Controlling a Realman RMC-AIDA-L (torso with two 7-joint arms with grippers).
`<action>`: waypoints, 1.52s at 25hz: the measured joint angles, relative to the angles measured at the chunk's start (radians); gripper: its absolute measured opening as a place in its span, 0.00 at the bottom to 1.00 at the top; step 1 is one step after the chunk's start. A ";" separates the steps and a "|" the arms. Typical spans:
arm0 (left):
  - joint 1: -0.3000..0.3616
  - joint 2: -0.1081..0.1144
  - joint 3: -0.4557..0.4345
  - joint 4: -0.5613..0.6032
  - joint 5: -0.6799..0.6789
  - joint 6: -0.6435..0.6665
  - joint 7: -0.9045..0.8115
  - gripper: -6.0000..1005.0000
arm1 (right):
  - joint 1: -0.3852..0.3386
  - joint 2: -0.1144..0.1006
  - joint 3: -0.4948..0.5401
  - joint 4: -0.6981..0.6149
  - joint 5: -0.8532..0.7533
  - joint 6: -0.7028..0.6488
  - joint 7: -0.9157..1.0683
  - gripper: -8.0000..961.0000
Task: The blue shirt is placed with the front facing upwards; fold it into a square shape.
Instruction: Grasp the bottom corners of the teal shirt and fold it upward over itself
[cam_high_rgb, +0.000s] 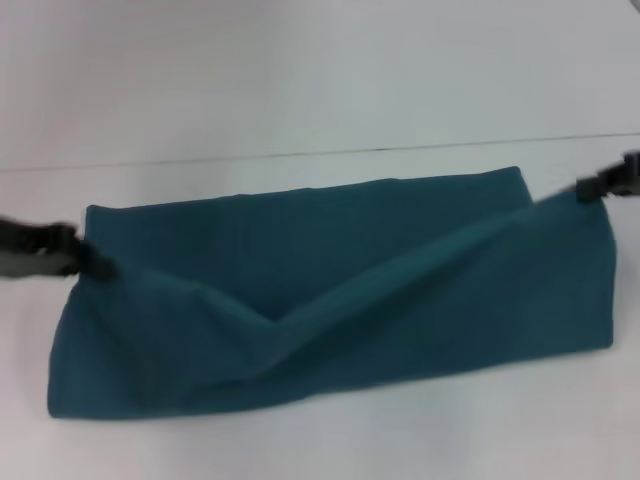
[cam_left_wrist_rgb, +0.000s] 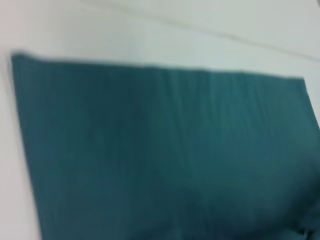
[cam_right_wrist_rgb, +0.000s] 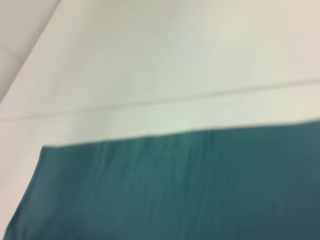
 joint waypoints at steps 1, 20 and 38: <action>-0.029 -0.001 0.018 -0.035 0.002 -0.067 -0.017 0.05 | 0.010 0.002 -0.012 0.013 -0.002 0.038 0.009 0.07; -0.107 -0.069 0.264 -0.221 0.020 -0.666 -0.153 0.06 | 0.063 0.017 -0.177 0.292 -0.027 0.572 0.051 0.07; -0.088 -0.078 0.265 -0.215 0.028 -0.754 -0.160 0.06 | 0.122 0.028 -0.248 0.334 -0.026 0.734 0.045 0.07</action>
